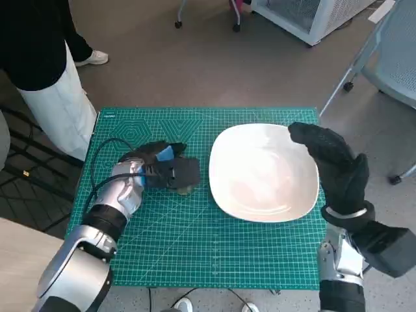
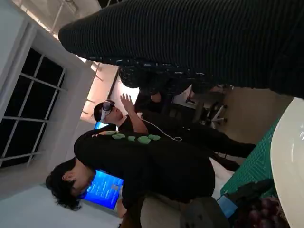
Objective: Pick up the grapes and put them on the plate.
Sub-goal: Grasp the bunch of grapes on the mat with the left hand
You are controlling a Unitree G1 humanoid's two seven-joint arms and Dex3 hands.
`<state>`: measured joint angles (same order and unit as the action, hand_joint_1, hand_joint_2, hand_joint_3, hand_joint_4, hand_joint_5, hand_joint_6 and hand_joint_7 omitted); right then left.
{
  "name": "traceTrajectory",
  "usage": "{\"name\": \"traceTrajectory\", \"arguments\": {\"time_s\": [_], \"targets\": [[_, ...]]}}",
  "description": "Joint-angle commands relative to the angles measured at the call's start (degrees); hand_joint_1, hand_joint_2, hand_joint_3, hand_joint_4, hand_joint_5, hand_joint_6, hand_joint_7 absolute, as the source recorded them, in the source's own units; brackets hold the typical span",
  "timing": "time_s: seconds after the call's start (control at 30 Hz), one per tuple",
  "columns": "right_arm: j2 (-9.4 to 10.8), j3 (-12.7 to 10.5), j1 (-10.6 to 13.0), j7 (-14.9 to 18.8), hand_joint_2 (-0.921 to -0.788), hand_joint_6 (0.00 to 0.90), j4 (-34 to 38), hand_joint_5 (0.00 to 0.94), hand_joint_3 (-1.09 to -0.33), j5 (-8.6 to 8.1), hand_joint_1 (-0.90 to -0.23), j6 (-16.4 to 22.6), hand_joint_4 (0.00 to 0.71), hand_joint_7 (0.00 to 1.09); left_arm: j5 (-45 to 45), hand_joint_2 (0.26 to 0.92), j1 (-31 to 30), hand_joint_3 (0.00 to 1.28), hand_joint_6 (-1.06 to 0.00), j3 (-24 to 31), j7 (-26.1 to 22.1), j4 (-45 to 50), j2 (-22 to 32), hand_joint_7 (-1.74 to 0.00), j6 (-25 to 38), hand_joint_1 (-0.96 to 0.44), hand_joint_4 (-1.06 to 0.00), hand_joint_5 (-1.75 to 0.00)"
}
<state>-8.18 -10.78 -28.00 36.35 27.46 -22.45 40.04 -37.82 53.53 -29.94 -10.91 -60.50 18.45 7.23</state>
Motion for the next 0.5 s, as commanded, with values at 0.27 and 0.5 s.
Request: {"name": "traceTrajectory", "arguments": {"time_s": [0.27, 0.5], "targets": [[0.02, 0.22, 0.41, 0.03, -0.921, -0.001, 0.5, 0.0, -0.624, 0.06, -0.522, -0.74, 0.174, 0.36, -2.37, 0.92, -3.67, 0.25, -0.69, -1.86, 1.15, 3.14, 0.61, -0.46, 1.55, 0.33, -0.49, -1.42], [-0.08, 0.27, 0.23, 0.04, -0.921, -0.001, 0.41, 0.0, -0.624, 0.07, -0.522, -0.96, 0.174, 0.36, -1.9, 0.921, -4.09, 0.24, -0.47, -1.29, 0.34, 4.21, 1.33, -1.21, 0.72, 0.04, -0.48, -1.43]]}}
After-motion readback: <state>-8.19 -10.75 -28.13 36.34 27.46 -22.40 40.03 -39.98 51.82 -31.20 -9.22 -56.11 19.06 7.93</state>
